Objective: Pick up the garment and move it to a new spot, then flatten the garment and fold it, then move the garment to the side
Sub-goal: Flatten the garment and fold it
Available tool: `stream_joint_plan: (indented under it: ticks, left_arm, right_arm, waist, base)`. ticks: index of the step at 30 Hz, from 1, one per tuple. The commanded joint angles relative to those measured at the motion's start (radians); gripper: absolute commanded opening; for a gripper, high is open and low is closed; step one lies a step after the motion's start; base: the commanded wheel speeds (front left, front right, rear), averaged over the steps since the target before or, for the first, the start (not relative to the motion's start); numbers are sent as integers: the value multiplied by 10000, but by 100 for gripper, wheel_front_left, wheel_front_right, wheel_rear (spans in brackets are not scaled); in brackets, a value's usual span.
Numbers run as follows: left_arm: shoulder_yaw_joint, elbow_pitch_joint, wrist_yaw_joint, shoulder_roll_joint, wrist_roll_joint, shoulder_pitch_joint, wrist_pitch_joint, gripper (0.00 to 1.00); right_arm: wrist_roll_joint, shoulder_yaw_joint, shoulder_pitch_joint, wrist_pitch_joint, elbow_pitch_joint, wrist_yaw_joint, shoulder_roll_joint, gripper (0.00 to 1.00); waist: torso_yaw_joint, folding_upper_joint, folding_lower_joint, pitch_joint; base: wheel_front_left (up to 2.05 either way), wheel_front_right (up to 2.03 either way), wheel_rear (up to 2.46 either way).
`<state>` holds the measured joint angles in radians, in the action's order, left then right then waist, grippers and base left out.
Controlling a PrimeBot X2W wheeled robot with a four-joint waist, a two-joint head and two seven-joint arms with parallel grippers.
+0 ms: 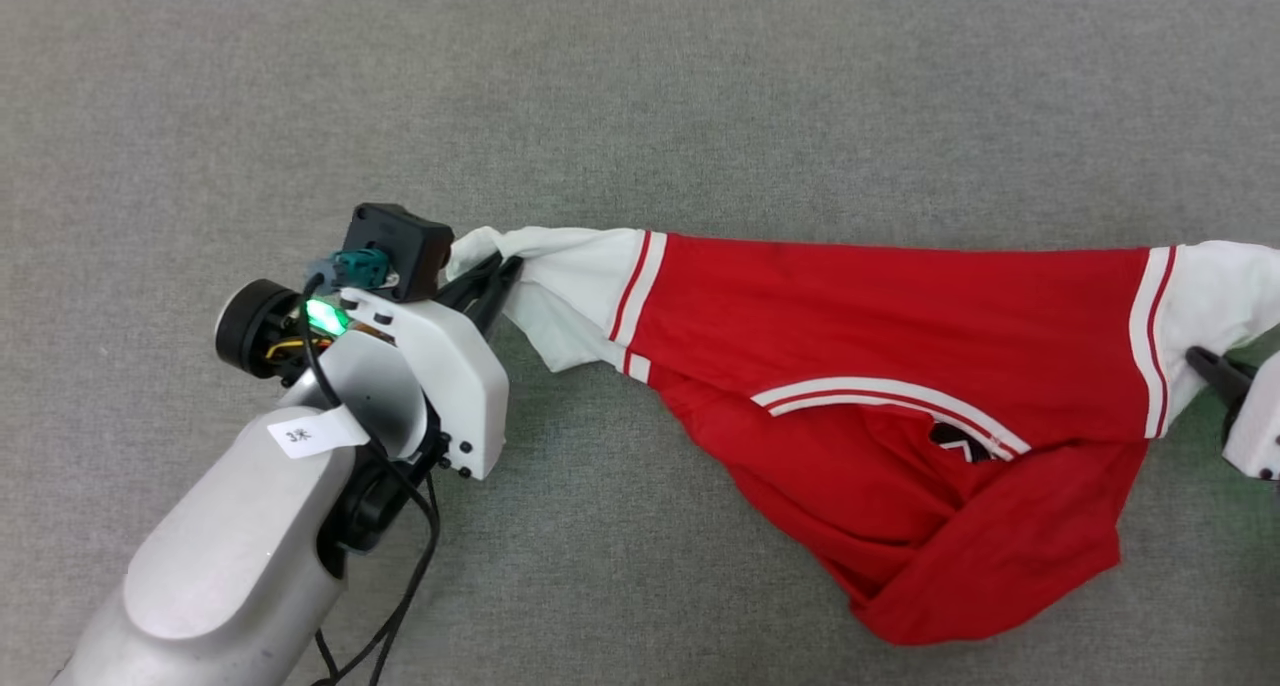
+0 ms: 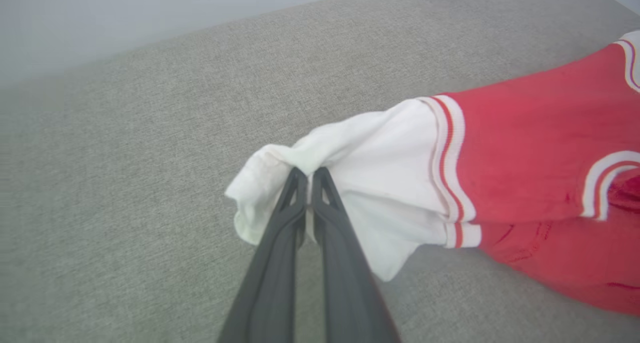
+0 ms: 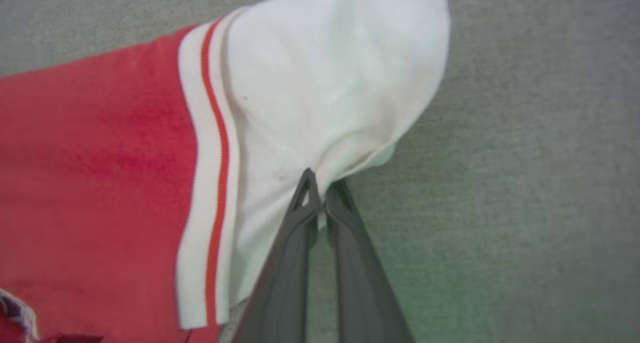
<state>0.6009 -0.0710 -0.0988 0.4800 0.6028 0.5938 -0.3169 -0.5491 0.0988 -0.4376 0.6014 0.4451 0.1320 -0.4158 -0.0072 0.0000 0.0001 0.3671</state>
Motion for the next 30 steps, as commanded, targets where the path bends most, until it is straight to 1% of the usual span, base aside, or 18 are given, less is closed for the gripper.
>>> stream_joint_plan:
  ticks: [1,3,9,13,17,21,24,27,30]
  left_arm:
    - [-105,-51,-58,74,51,-131,92,0]
    - [-210,-40,-121,134,16,-107,250,0]
    - [-698,10,-372,304,115,-56,731,0]
    - [-1039,-259,-326,350,306,356,904,0]
    - [-1406,-935,-120,307,488,1212,1035,0]
    - [-1677,-2040,228,223,622,2492,1131,0]
    - [-1789,-2880,393,128,495,3602,1293,0]
    - [-1836,-3611,527,176,214,4750,1532,0]
    - [-1985,-4404,571,164,36,5956,1837,0]
  right_arm:
    - [-4,94,-43,-3,-4,-25,-183,0]
    - [-44,258,-168,-138,-460,-23,-383,0]
    - [8,573,-315,56,-1642,-23,-762,0]
    - [210,610,-633,290,-2028,-23,-795,0]
    - [484,474,-1389,324,-1915,-25,-622,0]
    - [895,261,-2632,157,-1672,-26,-387,0]
    - [1283,184,-3828,-212,-1423,-26,-244,0]
    - [1601,107,-5102,-625,-1064,-26,-146,0]
    - [2104,198,-6399,-1137,-607,-31,-71,0]
  waist:
    - [-27,0,-1,-144]
    - [-50,0,-1,-345]
    - [-144,0,-1,-974]
    - [-169,0,-1,-1268]
    - [-205,0,-1,-1357]
    - [-251,0,-1,-1247]
    - [-298,0,-1,-1029]
    - [-340,0,-1,-736]
    - [-377,0,-1,-340]
  base:
    - [0,0,0]
    - [0,0,0]
    - [0,0,0]
    - [0,0,0]
    - [0,0,0]
    - [0,0,0]
    - [0,0,0]
    - [0,0,0]
    - [0,0,0]
